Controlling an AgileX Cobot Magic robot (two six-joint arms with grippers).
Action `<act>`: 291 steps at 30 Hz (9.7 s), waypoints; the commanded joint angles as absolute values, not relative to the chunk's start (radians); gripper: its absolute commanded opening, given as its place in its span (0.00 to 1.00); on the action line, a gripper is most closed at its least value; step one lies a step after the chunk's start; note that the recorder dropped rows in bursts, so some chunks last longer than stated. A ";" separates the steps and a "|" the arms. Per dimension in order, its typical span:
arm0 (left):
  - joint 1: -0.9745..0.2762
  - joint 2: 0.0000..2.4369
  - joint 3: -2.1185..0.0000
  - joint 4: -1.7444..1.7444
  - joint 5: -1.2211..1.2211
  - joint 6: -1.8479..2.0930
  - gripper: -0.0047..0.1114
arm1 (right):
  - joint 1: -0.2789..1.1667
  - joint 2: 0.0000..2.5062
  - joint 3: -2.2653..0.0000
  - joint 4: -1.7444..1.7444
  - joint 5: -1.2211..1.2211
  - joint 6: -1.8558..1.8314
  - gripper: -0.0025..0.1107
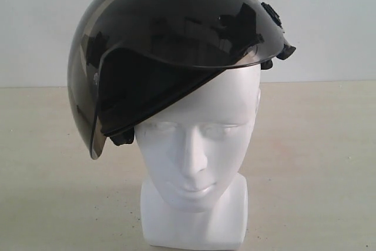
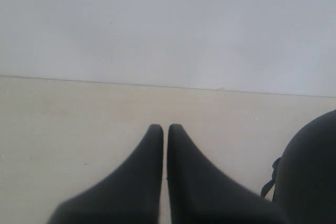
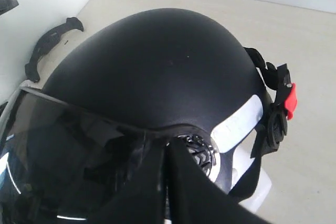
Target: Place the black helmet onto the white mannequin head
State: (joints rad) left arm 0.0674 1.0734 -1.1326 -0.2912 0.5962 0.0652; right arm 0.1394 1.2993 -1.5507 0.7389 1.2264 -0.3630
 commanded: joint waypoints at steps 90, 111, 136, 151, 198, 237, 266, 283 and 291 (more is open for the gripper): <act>0.060 1.219 -1.141 -0.564 0.606 0.308 0.08 | 0.309 1.419 -1.545 0.381 1.221 -0.225 0.02; 0.060 1.219 -1.141 -0.560 0.655 0.322 0.08 | -0.087 1.454 -1.200 1.191 1.213 -0.545 0.40; 0.060 1.219 -1.141 -0.565 0.669 0.322 0.08 | -0.087 1.458 -1.105 1.280 1.221 -0.635 0.02; 0.060 1.219 -1.141 -0.748 0.685 0.448 0.08 | -0.087 1.458 -1.105 1.087 1.221 -0.559 0.02; 0.060 1.219 -1.141 -0.825 0.684 0.503 0.08 | -0.061 1.371 -1.046 0.871 1.213 -0.520 0.53; 0.060 1.550 -1.514 -1.105 1.128 0.647 0.08 | -0.025 1.564 -1.585 1.277 1.183 -0.474 0.02; 0.013 1.579 -1.511 -1.103 1.221 0.678 0.08 | 0.210 1.601 -1.604 1.113 1.221 -0.443 0.02; -0.047 1.511 -1.454 -1.023 1.221 0.603 0.08 | 0.210 1.432 -1.373 1.065 1.221 -0.469 0.02; -0.047 1.454 -1.309 -1.040 1.221 0.649 0.08 | 0.212 1.427 -1.366 1.025 1.221 -0.451 0.02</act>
State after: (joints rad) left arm -0.0267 1.4549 -1.3624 -1.0979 1.1034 0.6293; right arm 0.2003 1.4182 -1.3959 1.1724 1.1058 -0.4525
